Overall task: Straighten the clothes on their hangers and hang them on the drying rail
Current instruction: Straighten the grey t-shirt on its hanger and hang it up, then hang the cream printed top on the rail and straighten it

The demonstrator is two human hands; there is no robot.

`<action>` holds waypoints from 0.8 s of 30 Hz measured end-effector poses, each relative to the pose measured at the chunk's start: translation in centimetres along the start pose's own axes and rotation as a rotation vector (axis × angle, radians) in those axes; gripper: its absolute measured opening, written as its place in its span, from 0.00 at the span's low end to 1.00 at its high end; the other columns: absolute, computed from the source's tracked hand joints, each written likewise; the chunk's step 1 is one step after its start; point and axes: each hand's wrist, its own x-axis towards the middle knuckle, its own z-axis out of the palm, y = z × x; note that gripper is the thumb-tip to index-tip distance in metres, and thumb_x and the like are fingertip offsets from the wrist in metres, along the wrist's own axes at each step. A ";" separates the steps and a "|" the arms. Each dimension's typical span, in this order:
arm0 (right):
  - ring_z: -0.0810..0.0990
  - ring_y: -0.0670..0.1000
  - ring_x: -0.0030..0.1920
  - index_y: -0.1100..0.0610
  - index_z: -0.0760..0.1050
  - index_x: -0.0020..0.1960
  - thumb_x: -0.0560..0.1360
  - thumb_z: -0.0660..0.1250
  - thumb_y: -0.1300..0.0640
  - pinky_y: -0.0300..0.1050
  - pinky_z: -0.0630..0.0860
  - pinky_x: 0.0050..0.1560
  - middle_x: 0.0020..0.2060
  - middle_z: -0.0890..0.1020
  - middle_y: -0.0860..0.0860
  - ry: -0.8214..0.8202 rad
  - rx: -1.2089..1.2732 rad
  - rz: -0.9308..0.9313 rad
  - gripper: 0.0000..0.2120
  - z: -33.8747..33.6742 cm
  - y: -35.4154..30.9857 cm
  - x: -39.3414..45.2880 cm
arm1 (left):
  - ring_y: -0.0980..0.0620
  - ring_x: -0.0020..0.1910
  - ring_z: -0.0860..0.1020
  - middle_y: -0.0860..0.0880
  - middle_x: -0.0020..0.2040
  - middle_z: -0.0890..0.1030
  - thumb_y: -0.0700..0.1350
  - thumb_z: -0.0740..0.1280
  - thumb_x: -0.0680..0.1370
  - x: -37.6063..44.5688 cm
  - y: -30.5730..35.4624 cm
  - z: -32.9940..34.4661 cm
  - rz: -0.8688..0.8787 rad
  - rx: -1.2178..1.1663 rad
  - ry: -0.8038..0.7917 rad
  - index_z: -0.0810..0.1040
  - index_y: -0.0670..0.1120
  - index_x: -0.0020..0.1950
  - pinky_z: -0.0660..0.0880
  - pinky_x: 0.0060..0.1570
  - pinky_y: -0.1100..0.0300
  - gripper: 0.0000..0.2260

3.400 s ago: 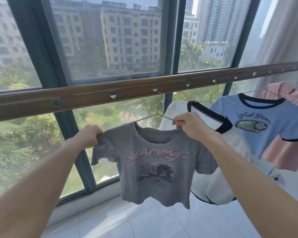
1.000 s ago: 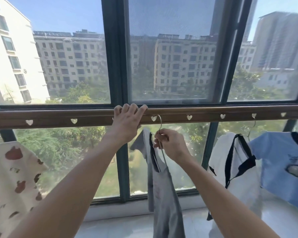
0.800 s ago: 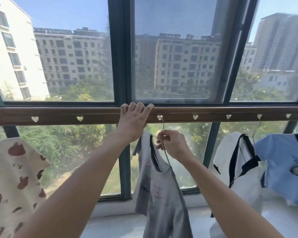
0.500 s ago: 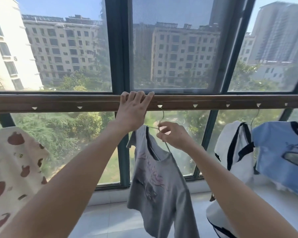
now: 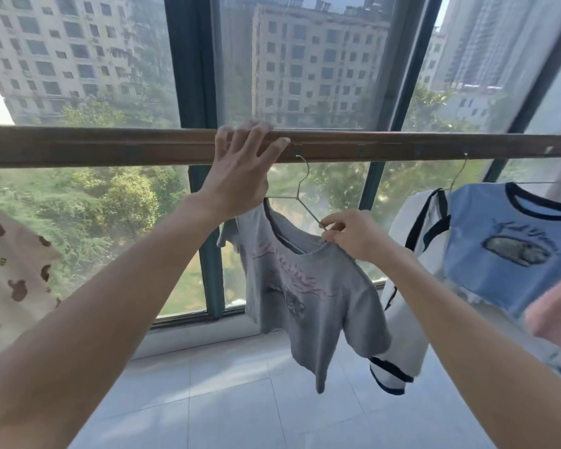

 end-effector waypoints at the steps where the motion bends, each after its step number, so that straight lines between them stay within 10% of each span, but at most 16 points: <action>1: 0.80 0.48 0.43 0.54 0.80 0.62 0.79 0.67 0.57 0.45 0.79 0.47 0.41 0.83 0.45 0.025 -0.001 0.006 0.12 0.3 0.1 -0.2 | 0.44 0.67 0.66 0.44 0.66 0.70 0.39 0.62 0.71 -0.7 0.1 0.1 0.056 -0.044 0.027 0.68 0.49 0.68 0.62 0.64 0.44 0.25; 15: 0.79 0.55 0.53 0.56 0.75 0.68 0.78 0.67 0.59 0.51 0.76 0.58 0.52 0.81 0.52 0.276 -0.052 0.015 0.18 1.6 0.7 -2.0 | 0.46 0.53 0.76 0.45 0.54 0.80 0.32 0.66 0.73 -10.9 -2.1 1.1 -0.100 -0.412 -0.163 0.77 0.41 0.61 0.77 0.50 0.55 0.17; 21: 0.78 0.48 0.48 0.58 0.79 0.61 0.76 0.66 0.64 0.24 0.67 0.45 0.53 0.82 0.53 0.391 0.109 -0.201 0.15 2.9 -5.0 -1.3 | 0.47 0.50 0.78 0.43 0.54 0.79 0.33 0.64 0.75 -13.5 -3.0 -0.9 -0.305 -0.460 -0.184 0.74 0.40 0.64 0.78 0.51 0.52 0.17; 24: 0.80 0.48 0.47 0.58 0.79 0.61 0.77 0.66 0.63 0.26 0.71 0.44 0.52 0.83 0.52 0.284 0.271 -0.290 0.13 4.1 -8.5 -1.3 | 0.51 0.51 0.76 0.45 0.55 0.79 0.34 0.64 0.75 -14.6 -3.1 -3.2 -0.393 -0.445 -0.167 0.74 0.41 0.65 0.76 0.54 0.58 0.18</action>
